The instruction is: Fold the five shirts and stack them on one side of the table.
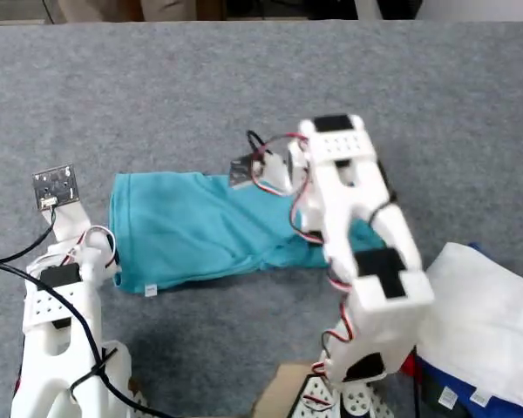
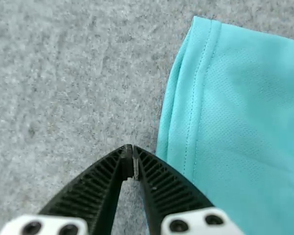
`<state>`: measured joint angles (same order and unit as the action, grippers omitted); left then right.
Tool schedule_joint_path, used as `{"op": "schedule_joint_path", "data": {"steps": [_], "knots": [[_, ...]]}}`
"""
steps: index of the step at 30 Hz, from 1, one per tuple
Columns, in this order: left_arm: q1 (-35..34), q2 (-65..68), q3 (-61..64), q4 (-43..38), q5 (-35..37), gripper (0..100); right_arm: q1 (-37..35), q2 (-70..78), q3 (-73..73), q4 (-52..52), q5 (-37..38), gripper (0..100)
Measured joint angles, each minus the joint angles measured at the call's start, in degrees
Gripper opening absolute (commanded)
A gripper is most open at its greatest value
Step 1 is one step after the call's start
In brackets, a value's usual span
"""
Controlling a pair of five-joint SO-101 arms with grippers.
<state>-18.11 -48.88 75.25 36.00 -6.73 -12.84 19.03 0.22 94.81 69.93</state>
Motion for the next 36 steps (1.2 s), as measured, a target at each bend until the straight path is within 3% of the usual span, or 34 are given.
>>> {"op": "schedule_joint_path", "data": {"steps": [6,14,20,22,24,28,32,36], "knots": [[0.00,0.00,0.18,0.00,0.00,2,-3.25,10.64,-16.97,5.10,3.25,2.6],[0.00,0.00,0.18,0.00,0.00,2,-3.25,16.35,-29.71,5.10,1.49,26.8],[0.00,0.00,0.18,0.00,0.00,2,-2.81,16.35,-34.55,6.24,1.32,20.7],[0.00,0.00,0.18,0.00,0.00,2,-2.90,16.00,-34.02,6.24,1.32,13.8],[0.00,0.00,0.18,0.00,0.00,2,-2.81,13.63,-31.74,6.24,0.97,0.9],[0.00,0.00,0.18,0.18,0.35,2,-1.58,5.27,-24.18,6.24,0.79,0.2],[0.00,0.00,-6.51,9.05,5.45,4,4.66,-3.34,-17.14,3.96,-4.84,0.8],[0.00,2.64,-17.85,18.81,7.38,11,14.59,-6.77,-10.55,-5.45,-16.18,0.8]]}}
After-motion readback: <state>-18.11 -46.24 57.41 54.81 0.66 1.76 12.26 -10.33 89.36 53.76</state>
